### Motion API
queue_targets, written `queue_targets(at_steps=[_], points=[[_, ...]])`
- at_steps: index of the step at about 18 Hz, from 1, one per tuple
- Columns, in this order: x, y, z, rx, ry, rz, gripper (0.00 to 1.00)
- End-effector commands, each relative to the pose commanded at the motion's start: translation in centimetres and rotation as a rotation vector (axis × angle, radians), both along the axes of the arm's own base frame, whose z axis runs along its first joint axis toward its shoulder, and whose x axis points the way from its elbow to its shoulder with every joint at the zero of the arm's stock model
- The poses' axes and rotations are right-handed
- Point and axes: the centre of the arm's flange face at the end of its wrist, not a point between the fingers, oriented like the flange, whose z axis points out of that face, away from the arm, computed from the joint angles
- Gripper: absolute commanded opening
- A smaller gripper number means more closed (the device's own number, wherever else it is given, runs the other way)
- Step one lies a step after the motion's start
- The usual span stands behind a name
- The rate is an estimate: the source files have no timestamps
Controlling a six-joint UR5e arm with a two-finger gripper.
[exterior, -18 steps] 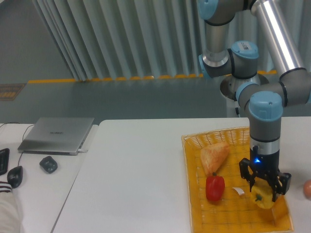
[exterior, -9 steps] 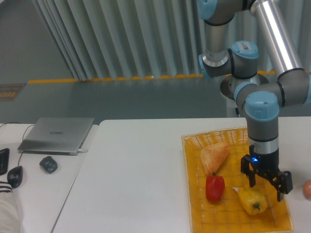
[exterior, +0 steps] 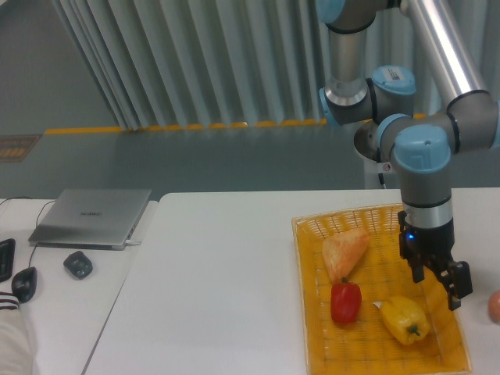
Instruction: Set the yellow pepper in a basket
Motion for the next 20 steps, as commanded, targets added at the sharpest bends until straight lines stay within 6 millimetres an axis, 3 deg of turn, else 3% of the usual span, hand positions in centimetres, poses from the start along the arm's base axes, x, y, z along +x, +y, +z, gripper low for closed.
queue_targets(at_steps=[5, 9, 20], points=[[-2.7, -4.2, 2.1, -0.140, -0.069, -0.162, 1.00], [-3.9, -6.0, 2.4, -0.179, -0.100, -0.242, 1.00], [-3.9, -6.3, 1.3, -0.170, -0.143, -0.272, 1.00]])
